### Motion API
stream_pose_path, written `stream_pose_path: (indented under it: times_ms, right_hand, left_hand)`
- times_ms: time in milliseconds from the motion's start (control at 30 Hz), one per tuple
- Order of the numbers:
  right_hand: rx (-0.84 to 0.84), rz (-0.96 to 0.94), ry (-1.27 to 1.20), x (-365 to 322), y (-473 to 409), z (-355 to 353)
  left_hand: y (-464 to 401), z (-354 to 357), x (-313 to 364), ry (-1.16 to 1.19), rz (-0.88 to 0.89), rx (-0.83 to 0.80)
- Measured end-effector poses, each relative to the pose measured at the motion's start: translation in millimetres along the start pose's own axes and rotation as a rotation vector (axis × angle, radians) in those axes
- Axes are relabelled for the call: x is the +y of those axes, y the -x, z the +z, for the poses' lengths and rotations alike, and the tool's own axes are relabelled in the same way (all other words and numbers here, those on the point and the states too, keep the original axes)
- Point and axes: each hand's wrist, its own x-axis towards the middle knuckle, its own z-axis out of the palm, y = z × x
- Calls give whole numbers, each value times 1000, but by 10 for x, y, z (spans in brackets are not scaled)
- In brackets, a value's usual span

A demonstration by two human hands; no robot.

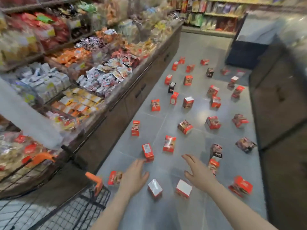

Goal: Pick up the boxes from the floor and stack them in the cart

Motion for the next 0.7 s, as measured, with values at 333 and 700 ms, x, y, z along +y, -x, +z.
stream_pose_path:
  times_ms: [333, 700]
  right_hand:
    - [-104, 272, -96, 1855, 222, 85]
    - [-293, 343, -135, 2554, -571, 1084]
  left_hand:
    - [-601, 1200, 544, 24, -135, -206]
    - [-1513, 2412, -236, -34, -292, -283]
